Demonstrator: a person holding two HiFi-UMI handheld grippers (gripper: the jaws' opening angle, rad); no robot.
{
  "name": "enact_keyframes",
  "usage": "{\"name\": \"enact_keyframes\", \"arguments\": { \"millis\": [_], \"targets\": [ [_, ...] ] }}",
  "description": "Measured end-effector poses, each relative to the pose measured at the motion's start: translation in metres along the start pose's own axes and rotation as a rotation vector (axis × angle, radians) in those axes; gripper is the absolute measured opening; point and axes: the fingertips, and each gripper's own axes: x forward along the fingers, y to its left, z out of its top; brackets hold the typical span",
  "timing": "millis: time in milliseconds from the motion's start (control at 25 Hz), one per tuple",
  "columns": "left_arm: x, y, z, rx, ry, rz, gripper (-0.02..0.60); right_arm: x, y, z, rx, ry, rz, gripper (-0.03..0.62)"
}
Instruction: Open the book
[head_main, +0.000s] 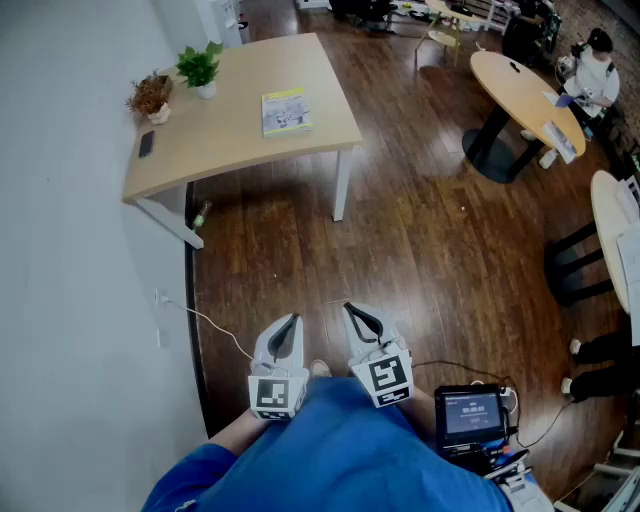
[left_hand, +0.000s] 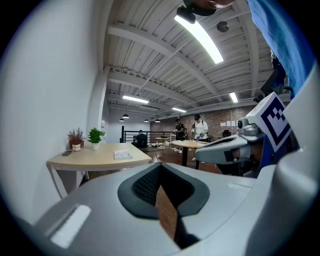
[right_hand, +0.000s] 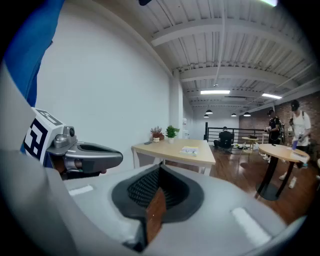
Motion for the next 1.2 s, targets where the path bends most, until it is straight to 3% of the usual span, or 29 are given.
{"name": "enact_keyframes", "arguments": {
  "millis": [560, 1200],
  "targets": [
    [0.035, 0.023, 0.002, 0.006, 0.0, 0.001, 0.008, 0.036, -0.013, 0.005, -0.017, -0.008, 0.0, 0.003],
    [0.179, 0.019, 0.038, 0.033, 0.041, 0.059, 0.008, 0.1, -0.144, 0.031, -0.009, -0.042, 0.038, 0.003]
  ]
}}
